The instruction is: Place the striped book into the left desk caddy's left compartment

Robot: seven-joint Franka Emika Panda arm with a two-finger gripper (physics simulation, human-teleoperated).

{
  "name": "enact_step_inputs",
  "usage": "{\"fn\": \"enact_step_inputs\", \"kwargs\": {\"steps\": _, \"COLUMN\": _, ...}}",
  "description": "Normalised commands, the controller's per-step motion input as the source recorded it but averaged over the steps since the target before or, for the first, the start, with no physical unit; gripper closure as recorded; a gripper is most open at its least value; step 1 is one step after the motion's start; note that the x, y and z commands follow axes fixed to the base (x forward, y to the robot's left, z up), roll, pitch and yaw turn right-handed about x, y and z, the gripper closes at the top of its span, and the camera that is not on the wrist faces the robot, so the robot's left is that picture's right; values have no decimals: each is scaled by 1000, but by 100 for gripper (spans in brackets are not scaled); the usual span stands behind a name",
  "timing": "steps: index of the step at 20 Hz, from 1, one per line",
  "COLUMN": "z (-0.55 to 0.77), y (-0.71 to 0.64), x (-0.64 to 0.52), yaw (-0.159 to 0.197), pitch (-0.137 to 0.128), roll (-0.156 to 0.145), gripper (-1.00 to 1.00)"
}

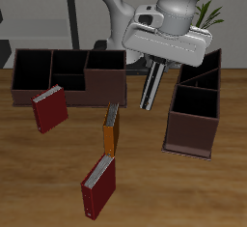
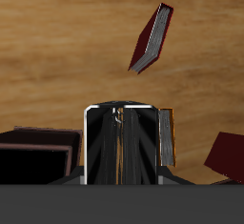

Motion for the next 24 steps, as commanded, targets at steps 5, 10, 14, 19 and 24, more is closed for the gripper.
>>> {"fn": "enact_step_inputs", "kwargs": {"steps": 5, "z": 123, "y": 101, "x": -503, "yaw": 3, "pitch": -33, "roll": 26, "gripper": 100}}
{"fn": "enact_step_inputs", "kwargs": {"steps": 10, "z": 252, "y": 161, "x": -541, "yaw": -24, "pitch": -51, "roll": 40, "gripper": 100}}
{"fn": "enact_step_inputs", "kwargs": {"steps": 14, "z": 218, "y": 224, "x": -661, "yaw": -26, "pitch": -77, "roll": 19, "gripper": 100}}
{"fn": "enact_step_inputs", "kwargs": {"steps": 19, "z": 32, "y": 224, "x": -356, "yaw": -32, "pitch": -39, "roll": 35, "gripper": 100}}
{"fn": "enact_step_inputs", "kwargs": {"steps": 24, "z": -36, "y": 310, "x": -524, "yaw": 7, "pitch": -46, "roll": 61, "gripper": 100}}
